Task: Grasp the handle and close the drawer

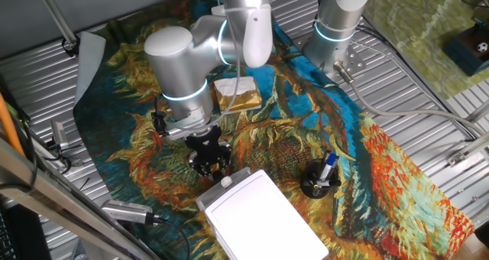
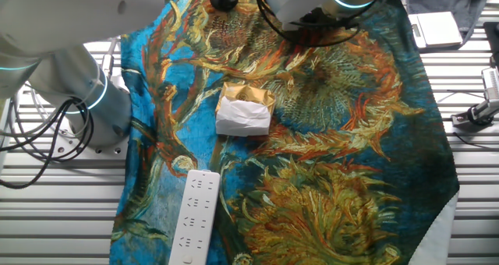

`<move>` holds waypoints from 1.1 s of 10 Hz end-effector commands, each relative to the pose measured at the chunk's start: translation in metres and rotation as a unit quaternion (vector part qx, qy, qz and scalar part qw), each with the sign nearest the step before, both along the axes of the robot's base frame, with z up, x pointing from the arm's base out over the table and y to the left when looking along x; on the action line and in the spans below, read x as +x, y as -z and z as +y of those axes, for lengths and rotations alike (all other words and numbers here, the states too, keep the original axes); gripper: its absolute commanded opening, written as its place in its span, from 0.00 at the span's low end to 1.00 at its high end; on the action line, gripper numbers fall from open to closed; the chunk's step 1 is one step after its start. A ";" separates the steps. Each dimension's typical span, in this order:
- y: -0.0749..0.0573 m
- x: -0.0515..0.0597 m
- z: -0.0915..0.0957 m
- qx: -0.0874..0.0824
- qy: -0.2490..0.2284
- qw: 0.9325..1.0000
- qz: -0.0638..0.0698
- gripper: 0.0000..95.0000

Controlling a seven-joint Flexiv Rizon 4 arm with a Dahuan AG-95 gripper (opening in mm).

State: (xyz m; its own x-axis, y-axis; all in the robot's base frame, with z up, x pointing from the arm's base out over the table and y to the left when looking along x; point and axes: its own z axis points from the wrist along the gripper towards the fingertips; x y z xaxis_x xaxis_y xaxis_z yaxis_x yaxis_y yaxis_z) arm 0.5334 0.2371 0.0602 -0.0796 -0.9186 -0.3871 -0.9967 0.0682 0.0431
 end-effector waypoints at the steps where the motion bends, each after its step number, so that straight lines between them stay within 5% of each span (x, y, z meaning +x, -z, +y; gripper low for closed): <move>1: 0.002 -0.001 0.005 0.002 0.003 1.000 -0.002 0.00; 11: 0.004 -0.005 0.031 0.005 0.016 1.000 -0.005 0.00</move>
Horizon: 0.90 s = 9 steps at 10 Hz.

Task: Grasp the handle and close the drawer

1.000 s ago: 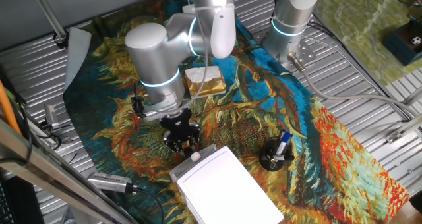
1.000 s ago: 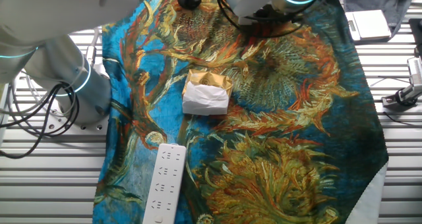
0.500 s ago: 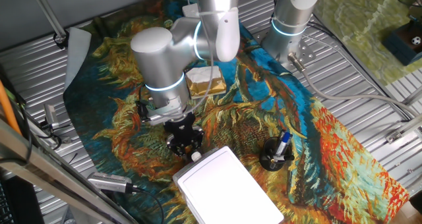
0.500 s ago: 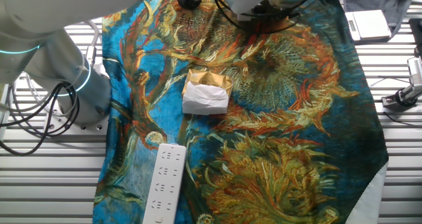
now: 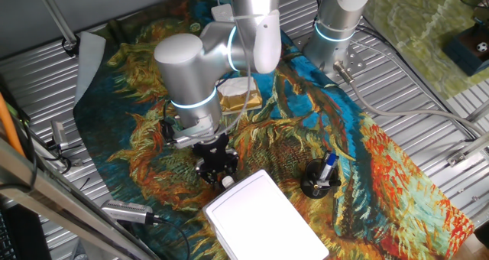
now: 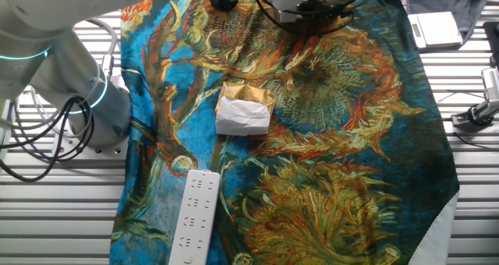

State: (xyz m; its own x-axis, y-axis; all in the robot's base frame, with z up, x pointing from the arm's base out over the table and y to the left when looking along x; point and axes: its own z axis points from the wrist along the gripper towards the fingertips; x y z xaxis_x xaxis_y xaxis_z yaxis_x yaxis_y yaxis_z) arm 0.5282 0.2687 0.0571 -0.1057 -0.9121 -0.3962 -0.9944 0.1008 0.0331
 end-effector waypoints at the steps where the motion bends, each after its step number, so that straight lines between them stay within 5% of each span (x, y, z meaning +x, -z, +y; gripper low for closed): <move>1: 0.000 0.000 0.000 0.001 -0.003 1.000 0.000 0.00; 4: 0.000 0.000 0.000 0.009 -0.003 1.000 0.001 0.00; 7: 0.000 0.000 -0.001 -0.006 -0.009 1.000 -0.003 0.00; 9: 0.000 0.000 -0.001 -0.010 -0.013 1.000 -0.006 0.40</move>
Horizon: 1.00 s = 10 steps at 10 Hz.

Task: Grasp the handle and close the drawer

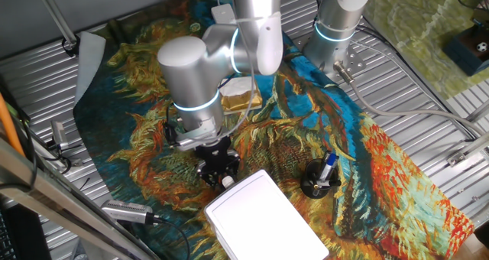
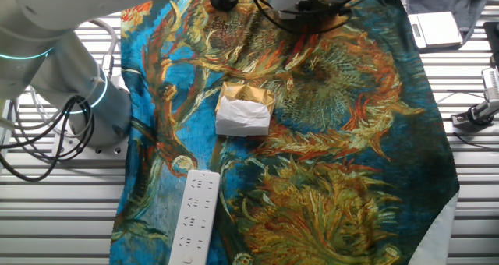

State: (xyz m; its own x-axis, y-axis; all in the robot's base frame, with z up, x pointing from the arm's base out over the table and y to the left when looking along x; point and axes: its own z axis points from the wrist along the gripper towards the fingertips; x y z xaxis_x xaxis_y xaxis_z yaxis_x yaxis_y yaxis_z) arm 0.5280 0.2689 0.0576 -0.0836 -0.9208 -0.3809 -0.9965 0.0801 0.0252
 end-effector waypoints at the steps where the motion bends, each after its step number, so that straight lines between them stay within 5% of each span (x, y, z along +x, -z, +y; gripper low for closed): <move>1: 0.001 0.000 -0.001 -0.001 -0.006 1.000 -0.004 0.40; 3: 0.000 0.000 -0.001 0.000 -0.011 1.000 -0.011 0.80; 10: -0.002 0.000 -0.010 -0.006 -0.020 1.000 -0.023 0.80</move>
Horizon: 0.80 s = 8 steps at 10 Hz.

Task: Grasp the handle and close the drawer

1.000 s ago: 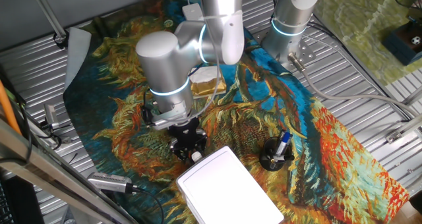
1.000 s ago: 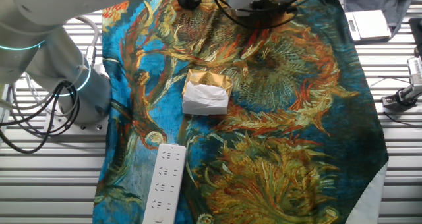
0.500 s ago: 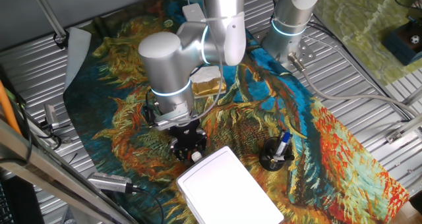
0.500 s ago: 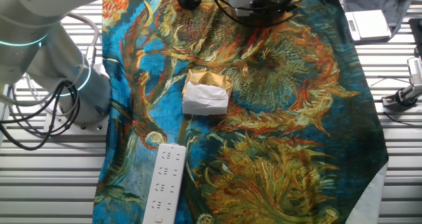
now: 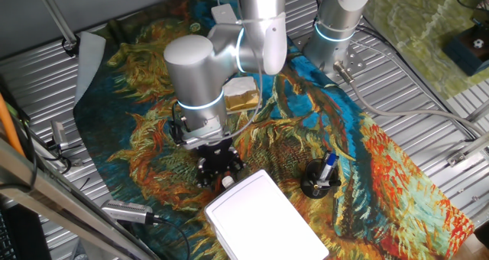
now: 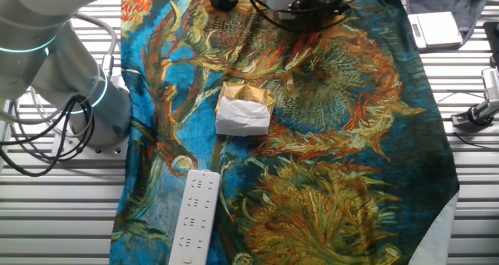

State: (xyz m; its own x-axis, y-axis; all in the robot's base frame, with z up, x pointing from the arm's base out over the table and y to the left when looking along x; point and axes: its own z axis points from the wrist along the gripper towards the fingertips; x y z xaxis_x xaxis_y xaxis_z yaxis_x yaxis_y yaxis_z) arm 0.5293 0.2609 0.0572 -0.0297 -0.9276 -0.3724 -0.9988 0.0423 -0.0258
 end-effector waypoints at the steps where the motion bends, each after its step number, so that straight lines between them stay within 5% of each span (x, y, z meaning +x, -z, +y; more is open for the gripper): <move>1: -0.003 -0.002 -0.004 -0.001 -0.002 1.000 0.001 0.80; 2: -0.004 -0.003 -0.012 0.008 -0.001 1.000 0.006 0.60; 4: -0.003 -0.003 -0.013 0.024 0.001 1.000 0.013 0.60; 6: -0.001 -0.002 -0.013 0.060 -0.005 0.998 0.026 0.60; 8: -0.001 -0.002 -0.013 0.073 -0.010 0.997 0.028 0.60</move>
